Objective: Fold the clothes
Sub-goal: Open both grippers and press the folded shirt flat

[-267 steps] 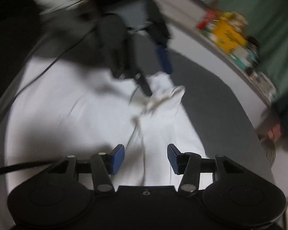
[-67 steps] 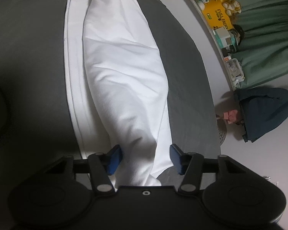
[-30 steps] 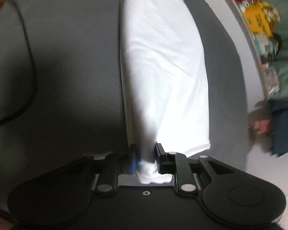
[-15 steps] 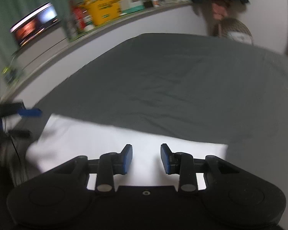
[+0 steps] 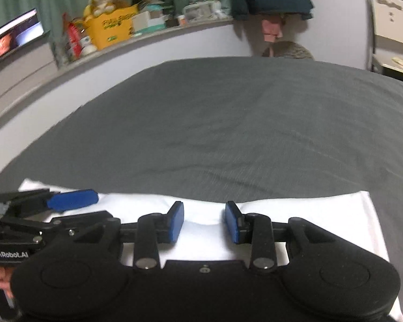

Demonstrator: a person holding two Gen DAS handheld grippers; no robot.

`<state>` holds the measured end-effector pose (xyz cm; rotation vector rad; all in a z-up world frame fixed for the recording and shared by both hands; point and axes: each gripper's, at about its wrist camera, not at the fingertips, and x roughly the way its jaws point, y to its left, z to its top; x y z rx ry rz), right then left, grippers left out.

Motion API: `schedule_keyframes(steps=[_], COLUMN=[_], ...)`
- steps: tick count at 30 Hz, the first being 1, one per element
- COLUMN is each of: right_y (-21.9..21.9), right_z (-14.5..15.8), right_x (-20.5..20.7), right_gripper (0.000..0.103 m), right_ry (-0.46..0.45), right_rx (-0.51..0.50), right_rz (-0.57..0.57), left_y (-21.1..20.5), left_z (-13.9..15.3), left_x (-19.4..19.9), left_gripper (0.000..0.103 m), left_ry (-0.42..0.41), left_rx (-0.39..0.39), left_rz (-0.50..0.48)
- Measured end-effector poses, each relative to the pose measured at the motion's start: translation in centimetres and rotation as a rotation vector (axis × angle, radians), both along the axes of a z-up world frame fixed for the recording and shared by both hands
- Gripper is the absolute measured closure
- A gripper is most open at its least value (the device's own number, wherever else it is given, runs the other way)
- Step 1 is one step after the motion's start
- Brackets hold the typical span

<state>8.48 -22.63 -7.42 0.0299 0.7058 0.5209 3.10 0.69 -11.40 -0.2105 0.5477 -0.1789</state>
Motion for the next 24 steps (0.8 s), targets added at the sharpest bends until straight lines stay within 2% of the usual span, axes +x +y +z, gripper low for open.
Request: schedule_keyframes(steps=[2, 4, 5, 6, 9, 12, 14, 18, 22, 24], right_y=[0.2, 0.8, 1.1, 1.5, 2.4, 3.3, 3.4, 3.7, 5.0, 4.9], right_z=[0.7, 0.1, -0.2, -0.5, -1.4, -2.2, -1.5, -1.0, -2.1, -1.7], right_x=[-0.8, -0.8, -0.8, -0.8, -0.7, -0.7, -1.1, -4.5, -6.2, -6.8], right_gripper=[0.065, 0.062, 0.068, 0.068, 0.065, 0.060, 0.059, 0.045, 0.044, 0.044], right_ry=[-0.044, -0.055, -0.060, -0.065, -0.081, -0.093, -0.074, -0.100, -0.143, -0.130], right_rx=[-0.003, -0.022, -0.031, -0.041, -0.069, -0.096, -0.099, -0.093, -0.203, -0.201], right_rz=[-0.005, -0.019, -0.026, -0.033, -0.054, -0.074, -0.078, -0.086, -0.051, -0.049], left_y=[-0.9, -1.9, -2.4, -2.7, -2.1, -2.3, -2.4, -3.0, -4.3, -4.8], left_z=[0.6, 0.9, 0.8, 0.7, -0.5, -0.8, -0.2, 0.5, 0.3, 0.9], left_x=[-0.3, 0.1, 0.6, 1.1, 1.7, 1.5, 1.2, -1.3, -3.0, -3.5], left_gripper=[0.042, 0.042, 0.042, 0.042, 0.041, 0.038, 0.038, 0.035, 0.035, 0.035], left_ry=[-0.022, -0.025, -0.005, 0.025, 0.077, 0.074, 0.088, 0.097, 0.114, 0.123], left_rx=[0.051, 0.117, 0.153, 0.175, 0.090, 0.087, 0.095, 0.142, 0.259, 0.280], left_rz=[0.057, 0.104, 0.113, 0.135, 0.203, 0.218, 0.212, 0.207, 0.190, 0.196])
